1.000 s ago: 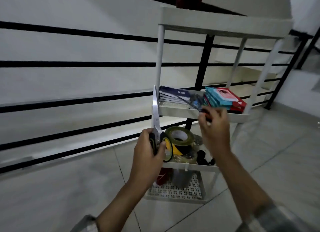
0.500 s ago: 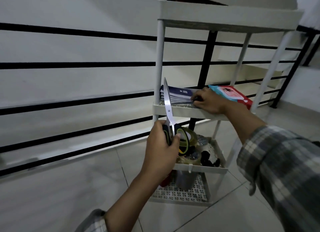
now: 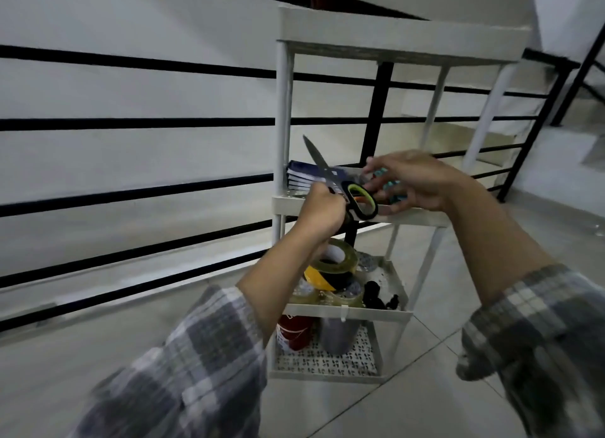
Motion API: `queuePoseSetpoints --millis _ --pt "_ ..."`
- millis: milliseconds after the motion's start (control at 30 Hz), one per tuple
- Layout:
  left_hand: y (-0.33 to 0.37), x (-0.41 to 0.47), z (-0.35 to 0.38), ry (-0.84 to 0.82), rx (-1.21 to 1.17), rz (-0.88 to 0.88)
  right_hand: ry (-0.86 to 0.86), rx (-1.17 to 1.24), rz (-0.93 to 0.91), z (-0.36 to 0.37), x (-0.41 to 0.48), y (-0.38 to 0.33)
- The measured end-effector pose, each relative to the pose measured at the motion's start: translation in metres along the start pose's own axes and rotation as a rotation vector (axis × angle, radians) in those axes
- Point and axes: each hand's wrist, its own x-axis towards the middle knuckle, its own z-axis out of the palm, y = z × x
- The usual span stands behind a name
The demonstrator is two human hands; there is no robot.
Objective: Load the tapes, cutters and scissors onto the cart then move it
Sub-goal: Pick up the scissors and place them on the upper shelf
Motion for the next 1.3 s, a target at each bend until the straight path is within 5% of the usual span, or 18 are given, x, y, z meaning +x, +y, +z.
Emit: queuePoseSetpoints --millis 100,233,300,400,533,800,900,1100,1300 --pt "0.007 0.012 0.017 0.071 -0.073 0.014 -0.13 0.042 0.045 -0.002 -0.012 -0.001" --pt "0.008 0.026 0.028 0.065 -0.136 -0.042 0.121 0.237 -0.017 0.0 0.004 0.003" --pt "0.0 0.025 0.021 0.044 0.157 0.044 0.221 0.302 -0.034 -0.004 0.016 0.004" --pt "-0.031 0.013 0.0 0.207 0.926 0.398 0.332 0.341 -0.023 -0.012 0.028 0.005" --pt "-0.069 0.003 -0.017 0.163 1.26 0.53 0.336 0.223 -0.011 -0.014 0.043 0.006" --pt "-0.073 0.002 -0.017 0.115 1.273 0.523 0.422 -0.136 -0.048 -0.003 0.071 0.016" --pt "-0.075 0.003 -0.017 0.123 1.281 0.522 0.341 -0.544 -0.076 0.006 0.067 0.01" --pt "-0.076 0.003 -0.014 0.149 1.29 0.53 0.128 -0.808 -0.026 0.011 0.065 0.001" --pt "-0.079 0.006 -0.015 0.159 1.274 0.546 0.164 -1.104 -0.117 0.015 0.072 0.008"
